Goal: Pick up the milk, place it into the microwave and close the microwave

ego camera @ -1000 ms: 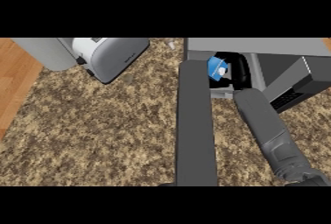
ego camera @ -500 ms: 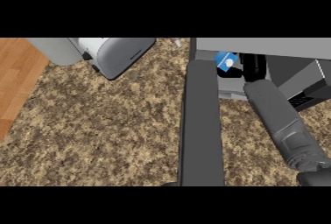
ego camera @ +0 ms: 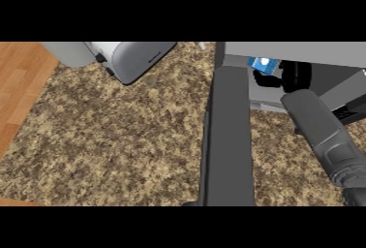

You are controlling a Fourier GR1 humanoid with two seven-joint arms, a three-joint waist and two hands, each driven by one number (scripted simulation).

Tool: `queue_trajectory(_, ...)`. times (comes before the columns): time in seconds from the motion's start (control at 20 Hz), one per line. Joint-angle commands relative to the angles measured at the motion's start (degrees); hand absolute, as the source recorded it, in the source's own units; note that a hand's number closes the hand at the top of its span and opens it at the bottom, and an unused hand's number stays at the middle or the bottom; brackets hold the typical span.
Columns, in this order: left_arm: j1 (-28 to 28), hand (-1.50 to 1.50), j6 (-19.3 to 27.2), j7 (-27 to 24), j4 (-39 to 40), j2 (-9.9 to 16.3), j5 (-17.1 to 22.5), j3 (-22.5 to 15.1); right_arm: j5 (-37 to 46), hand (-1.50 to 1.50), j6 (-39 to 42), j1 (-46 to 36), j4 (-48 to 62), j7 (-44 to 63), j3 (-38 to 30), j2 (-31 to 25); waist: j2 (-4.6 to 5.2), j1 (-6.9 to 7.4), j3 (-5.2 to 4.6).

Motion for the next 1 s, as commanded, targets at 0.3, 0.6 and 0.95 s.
queue_trajectory(0.3,-1.7,-1.5,0.5,-1.0,1.0,-0.1,-5.5,-1.2,3.1,-1.5,-3.3,0.6,1.6,1.6,2.3,-0.7,0.22,0.13,0.23)
queue_trajectory(0.6,-2.0,-1.5,-2.6,-2.2,4.8,0.3,-6.6,-3.2,2.1,-1.5,1.1,-0.8,1.0,-0.6,1.4,1.0,0.21,-0.04,0.11)
queue_trajectory(0.95,-2.3,-1.5,-5.9,-4.5,5.5,-0.5,-7.1,-5.8,-1.9,-1.5,10.2,-1.1,-0.3,-4.7,-2.2,1.7,-0.41,-1.0,0.11)
